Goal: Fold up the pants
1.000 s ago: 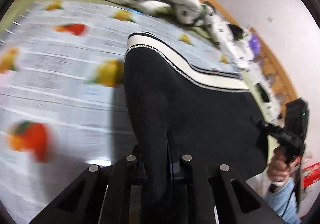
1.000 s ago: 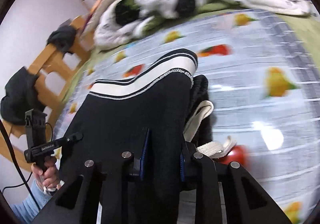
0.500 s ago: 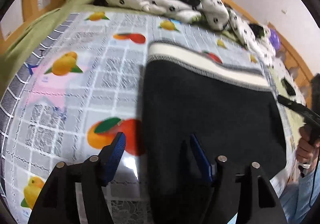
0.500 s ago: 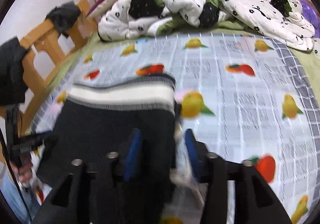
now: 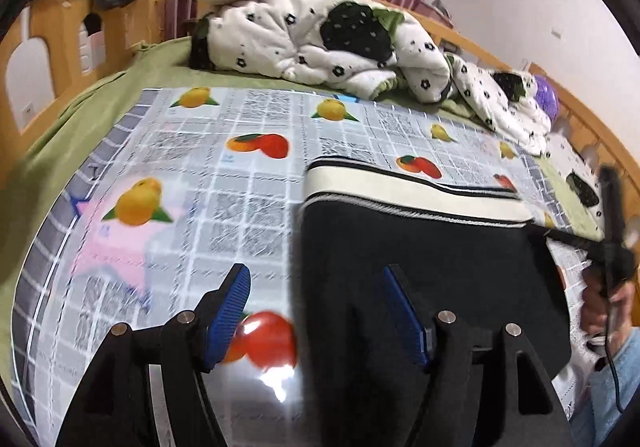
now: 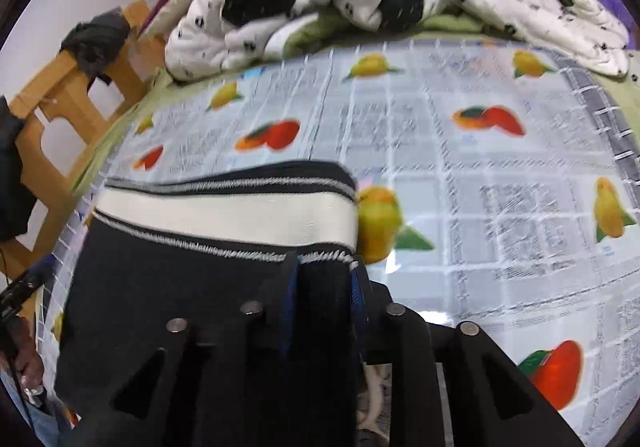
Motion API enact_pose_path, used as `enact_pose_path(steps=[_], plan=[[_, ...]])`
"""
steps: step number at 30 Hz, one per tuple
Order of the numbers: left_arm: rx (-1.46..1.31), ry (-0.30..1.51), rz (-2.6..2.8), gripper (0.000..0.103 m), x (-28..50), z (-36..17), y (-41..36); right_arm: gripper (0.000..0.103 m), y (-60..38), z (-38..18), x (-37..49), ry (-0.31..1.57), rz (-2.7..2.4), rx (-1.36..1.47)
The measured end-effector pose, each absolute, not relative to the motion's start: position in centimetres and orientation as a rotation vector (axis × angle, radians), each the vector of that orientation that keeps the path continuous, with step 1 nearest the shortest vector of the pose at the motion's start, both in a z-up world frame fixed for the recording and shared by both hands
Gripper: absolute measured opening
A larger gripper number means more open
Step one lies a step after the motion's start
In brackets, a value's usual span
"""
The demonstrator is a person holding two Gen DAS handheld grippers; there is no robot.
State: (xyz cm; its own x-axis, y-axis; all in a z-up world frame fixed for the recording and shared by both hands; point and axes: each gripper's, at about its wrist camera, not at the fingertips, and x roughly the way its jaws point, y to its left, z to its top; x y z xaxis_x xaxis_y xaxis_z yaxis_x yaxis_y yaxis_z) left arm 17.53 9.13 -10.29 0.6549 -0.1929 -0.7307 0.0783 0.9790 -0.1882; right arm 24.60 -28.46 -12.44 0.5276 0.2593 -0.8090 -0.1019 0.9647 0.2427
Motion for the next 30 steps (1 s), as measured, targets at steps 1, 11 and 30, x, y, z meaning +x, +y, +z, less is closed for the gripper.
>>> enact_pose_path(steps=[1, 11, 30], plan=[[-0.130, 0.840, -0.165, 0.066, 18.3, -10.1, 8.6, 0.027, -28.5, -10.9, 24.5, 0.964, 0.200, 0.163], [-0.033, 0.927, -0.172, 0.064, 27.1, -14.2, 2.7, 0.028, -22.9, -13.4, 28.2, 0.935, 0.251, -0.038], [0.063, 0.945, -0.209, 0.071, 18.1, -13.9, 1.9, 0.043, -24.1, -11.8, 23.1, 0.922, 0.261, -0.006]])
